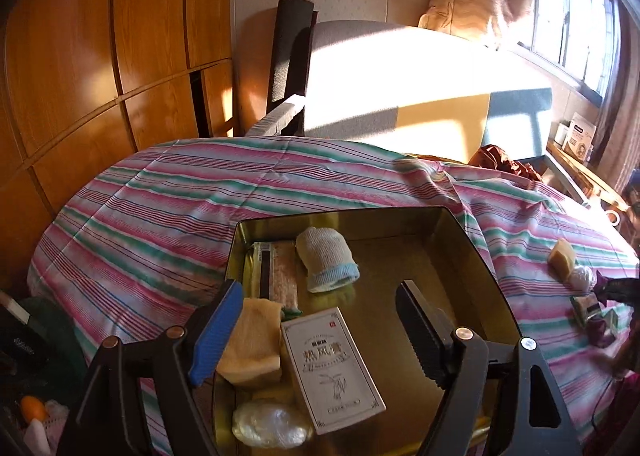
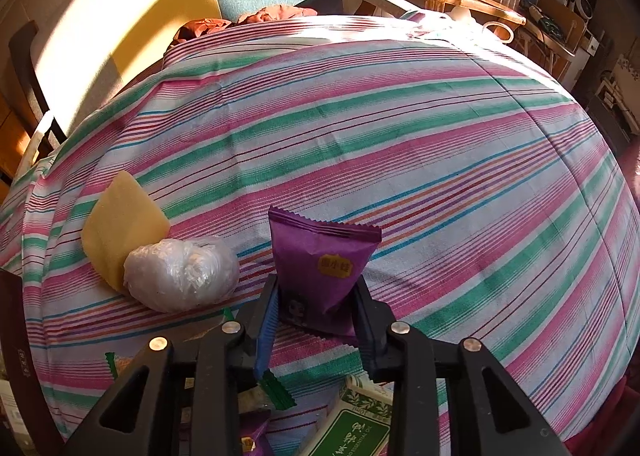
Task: Organize objects
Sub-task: 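Drop the sock bundle in the gold tray with the left tool while the right tool grasps a purple packet, then carry the purple snack packet into the gold tray and open the right tool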
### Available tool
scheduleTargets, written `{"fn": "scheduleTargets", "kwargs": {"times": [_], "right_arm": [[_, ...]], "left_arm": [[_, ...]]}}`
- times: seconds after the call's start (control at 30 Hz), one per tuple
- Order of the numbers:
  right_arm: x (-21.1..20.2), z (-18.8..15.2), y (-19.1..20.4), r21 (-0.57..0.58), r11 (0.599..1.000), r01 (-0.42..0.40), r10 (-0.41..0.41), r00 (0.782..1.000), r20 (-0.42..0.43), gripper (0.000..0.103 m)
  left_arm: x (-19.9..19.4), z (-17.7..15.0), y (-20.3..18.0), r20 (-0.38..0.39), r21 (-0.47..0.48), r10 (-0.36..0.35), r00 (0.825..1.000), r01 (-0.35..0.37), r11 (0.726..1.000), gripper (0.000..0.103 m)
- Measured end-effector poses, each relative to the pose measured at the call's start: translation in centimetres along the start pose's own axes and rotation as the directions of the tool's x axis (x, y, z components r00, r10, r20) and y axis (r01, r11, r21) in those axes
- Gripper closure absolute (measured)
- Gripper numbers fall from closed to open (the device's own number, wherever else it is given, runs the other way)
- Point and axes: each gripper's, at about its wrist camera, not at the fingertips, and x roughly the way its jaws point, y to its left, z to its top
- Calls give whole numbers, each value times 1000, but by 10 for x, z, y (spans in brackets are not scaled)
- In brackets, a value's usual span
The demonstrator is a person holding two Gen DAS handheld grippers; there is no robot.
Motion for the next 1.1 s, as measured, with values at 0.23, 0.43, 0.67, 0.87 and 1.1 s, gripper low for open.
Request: {"fn": "scheduleTargets", "kwargs": {"times": [0.23, 0.43, 0.67, 0.87, 1.1], "right_arm": [[-17, 3, -2, 14, 1000, -23, 22, 997, 75, 71], [-39, 2, 18, -60, 996, -63, 71, 986, 153, 72], [-73, -9, 55, -144, 980, -133, 160, 967, 196, 72], [-116, -30, 134, -317, 916, -246, 317, 928, 196, 72], [-148, -80, 266, -568, 728, -383, 497, 866, 53, 72]], "left_arm": [[-19, -20, -13, -1, 27, -3, 1000, 3, 1000, 24], [-23, -30, -11, -15, 21, 2, 1000, -2, 1000, 23], [-25, -38, 11, -20, -45, 3, 1000, -4, 999, 23], [-32, -41, 27, -6, -81, 8, 1000, -9, 997, 23], [-35, -49, 45, -15, -126, -2, 1000, 0, 992, 23]]}}
